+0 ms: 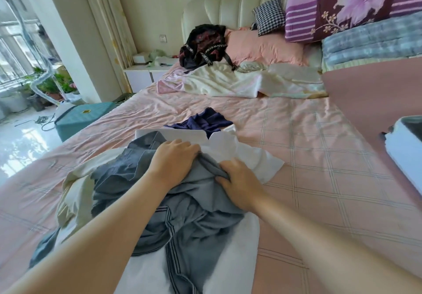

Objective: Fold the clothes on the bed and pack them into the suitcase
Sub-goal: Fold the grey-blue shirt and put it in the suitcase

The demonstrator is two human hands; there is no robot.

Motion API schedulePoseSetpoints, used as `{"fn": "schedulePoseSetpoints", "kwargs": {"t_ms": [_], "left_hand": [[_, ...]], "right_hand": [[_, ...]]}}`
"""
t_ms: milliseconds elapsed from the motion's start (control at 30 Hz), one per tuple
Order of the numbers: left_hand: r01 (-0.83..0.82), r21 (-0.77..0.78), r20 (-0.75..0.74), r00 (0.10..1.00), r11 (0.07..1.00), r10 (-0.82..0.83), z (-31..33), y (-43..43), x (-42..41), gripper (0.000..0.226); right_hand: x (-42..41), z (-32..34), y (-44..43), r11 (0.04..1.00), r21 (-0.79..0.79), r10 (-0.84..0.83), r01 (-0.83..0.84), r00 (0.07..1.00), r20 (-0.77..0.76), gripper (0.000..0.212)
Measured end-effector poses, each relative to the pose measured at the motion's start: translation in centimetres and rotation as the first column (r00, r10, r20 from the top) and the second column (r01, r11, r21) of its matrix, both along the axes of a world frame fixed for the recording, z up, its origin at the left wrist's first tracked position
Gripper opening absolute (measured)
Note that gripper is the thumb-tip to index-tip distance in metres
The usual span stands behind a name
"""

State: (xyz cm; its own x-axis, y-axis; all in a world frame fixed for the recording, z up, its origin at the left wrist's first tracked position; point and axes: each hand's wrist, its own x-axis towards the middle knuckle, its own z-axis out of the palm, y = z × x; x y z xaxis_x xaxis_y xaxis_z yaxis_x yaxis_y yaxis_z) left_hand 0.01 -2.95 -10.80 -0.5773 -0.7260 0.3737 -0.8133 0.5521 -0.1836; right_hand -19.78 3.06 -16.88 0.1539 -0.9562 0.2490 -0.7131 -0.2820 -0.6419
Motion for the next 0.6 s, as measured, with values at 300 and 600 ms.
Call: {"fn": "schedulePoseSetpoints", "kwargs": {"t_ms": [300,600], "left_hand": [[0.140,0.046,-0.277,0.953,0.989,-0.122,2.3,9.9,-5.9,0.027],[0.283,0.293,-0.263,0.942,0.913,-0.208,4.1,24.7,-8.9,0.029]], "right_hand": [[-4.8,4.7,11.6,0.984,-0.004,-0.174,0.179,0.961,0.216,0.027],[-10.3,9.6,27.6,0.940,0.034,-0.313,0.339,0.899,-0.307,0.024]]}}
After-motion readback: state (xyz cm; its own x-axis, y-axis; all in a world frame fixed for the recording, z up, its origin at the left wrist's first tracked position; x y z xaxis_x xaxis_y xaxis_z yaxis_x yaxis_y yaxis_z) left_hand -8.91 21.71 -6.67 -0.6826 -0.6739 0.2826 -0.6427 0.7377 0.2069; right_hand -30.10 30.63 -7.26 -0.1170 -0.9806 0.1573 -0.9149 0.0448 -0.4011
